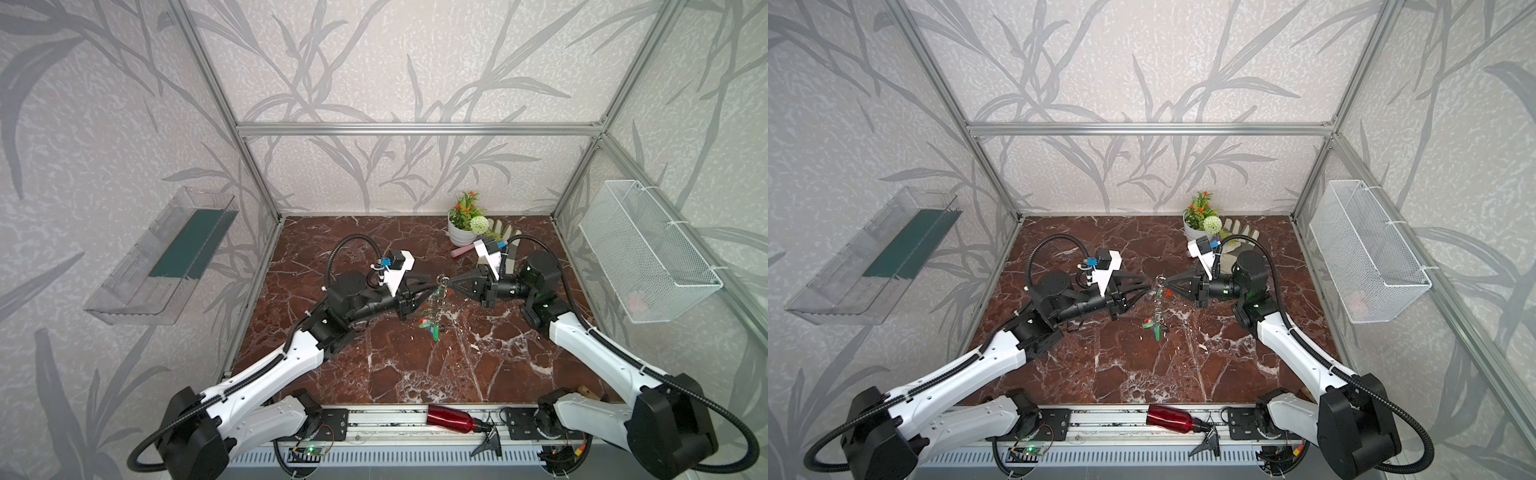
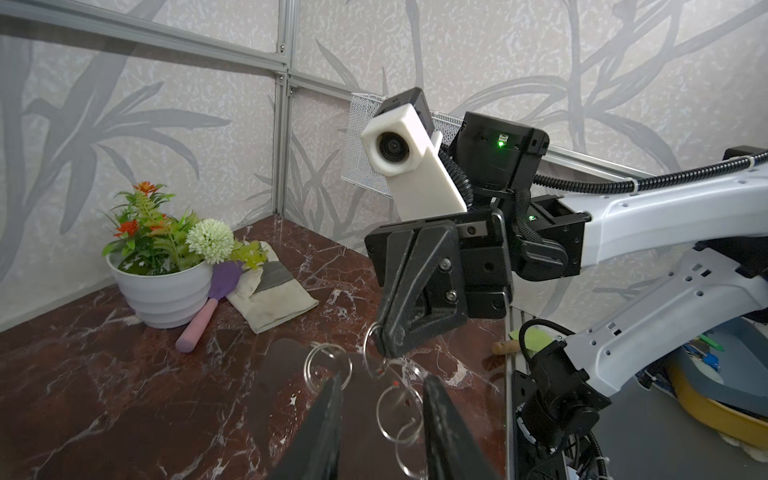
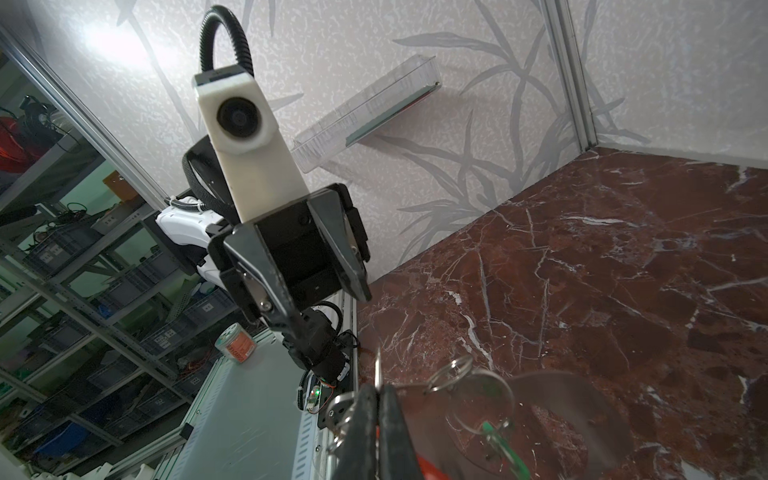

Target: Put the keys on the keyring

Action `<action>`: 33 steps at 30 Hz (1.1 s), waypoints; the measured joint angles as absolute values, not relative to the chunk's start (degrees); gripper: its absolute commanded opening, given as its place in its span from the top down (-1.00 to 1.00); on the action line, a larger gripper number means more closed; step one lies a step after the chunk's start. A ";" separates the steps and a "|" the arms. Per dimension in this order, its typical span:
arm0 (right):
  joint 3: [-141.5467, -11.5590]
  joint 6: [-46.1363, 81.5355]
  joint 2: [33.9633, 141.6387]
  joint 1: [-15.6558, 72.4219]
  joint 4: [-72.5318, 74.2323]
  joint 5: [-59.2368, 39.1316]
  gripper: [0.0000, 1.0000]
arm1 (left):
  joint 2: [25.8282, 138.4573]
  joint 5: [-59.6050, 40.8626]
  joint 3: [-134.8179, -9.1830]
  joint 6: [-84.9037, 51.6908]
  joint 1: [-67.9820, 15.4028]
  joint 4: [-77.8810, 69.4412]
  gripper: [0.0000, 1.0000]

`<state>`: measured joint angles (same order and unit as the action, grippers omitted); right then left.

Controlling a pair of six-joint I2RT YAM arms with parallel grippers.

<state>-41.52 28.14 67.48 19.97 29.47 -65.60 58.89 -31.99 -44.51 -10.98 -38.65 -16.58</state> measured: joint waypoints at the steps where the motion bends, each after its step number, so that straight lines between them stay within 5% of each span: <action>1: -41.65 26.76 67.48 20.25 28.45 -65.39 1.00 | 57.78 -33.15 -45.63 -9.50 -37.26 -12.91 0.27; 16: -49.34 2.52 69.32 26.30 6.68 -62.57 1.00 | 69.76 -45.25 -73.69 18.65 -33.45 34.65 0.32; 33: -49.78 0.14 69.45 27.07 4.16 -63.07 1.00 | 79.68 -46.22 -83.53 27.29 -35.40 48.21 0.35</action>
